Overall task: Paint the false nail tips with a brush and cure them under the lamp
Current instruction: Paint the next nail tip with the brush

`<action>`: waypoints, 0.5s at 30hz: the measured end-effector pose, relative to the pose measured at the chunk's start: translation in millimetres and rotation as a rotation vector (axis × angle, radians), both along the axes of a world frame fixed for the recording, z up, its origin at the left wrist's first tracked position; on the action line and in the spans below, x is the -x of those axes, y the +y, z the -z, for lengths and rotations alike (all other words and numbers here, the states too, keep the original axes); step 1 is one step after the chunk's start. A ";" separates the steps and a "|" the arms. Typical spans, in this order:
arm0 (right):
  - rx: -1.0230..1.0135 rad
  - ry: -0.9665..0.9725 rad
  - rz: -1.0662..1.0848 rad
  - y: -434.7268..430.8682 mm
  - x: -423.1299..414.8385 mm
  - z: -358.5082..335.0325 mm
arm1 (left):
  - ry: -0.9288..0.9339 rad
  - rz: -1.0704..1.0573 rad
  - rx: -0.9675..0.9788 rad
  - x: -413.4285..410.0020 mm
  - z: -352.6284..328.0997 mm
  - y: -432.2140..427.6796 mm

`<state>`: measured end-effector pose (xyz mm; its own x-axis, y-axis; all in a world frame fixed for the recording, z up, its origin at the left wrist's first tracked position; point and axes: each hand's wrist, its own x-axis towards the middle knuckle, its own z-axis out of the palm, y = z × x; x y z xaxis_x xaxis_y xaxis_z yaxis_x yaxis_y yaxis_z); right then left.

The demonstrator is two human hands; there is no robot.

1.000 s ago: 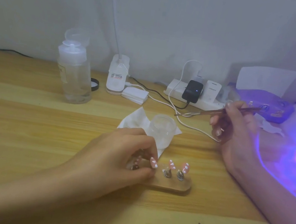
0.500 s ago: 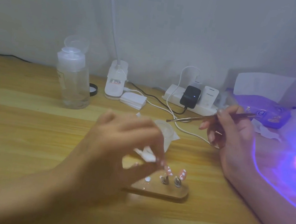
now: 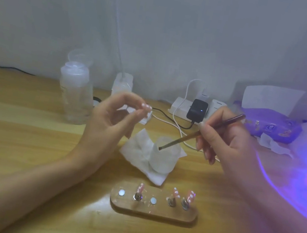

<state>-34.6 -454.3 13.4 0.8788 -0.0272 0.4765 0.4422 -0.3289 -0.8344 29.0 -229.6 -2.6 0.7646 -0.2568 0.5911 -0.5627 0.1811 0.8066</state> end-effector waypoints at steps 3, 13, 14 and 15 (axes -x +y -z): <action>0.012 0.033 -0.024 -0.6 -3.0 0.5 | -0.048 0.002 -0.040 -2.5 7.1 -1.3; -0.033 0.082 -0.069 0.1 -1.1 3.0 | 0.020 0.007 -0.176 -5.4 17.0 3.1; -0.055 0.077 -0.053 -0.3 -0.2 1.2 | 0.025 0.001 -0.183 -5.9 17.8 3.8; -0.081 0.067 -0.030 -1.2 0.9 -0.1 | 0.031 -0.009 -0.193 -6.4 18.7 4.5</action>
<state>-35.5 -455.6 13.5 0.9096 -0.0368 0.4139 0.3931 -0.2464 -0.8858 35.3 -225.1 -21.3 0.7842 -0.3565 0.5079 -0.5382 0.0165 0.8426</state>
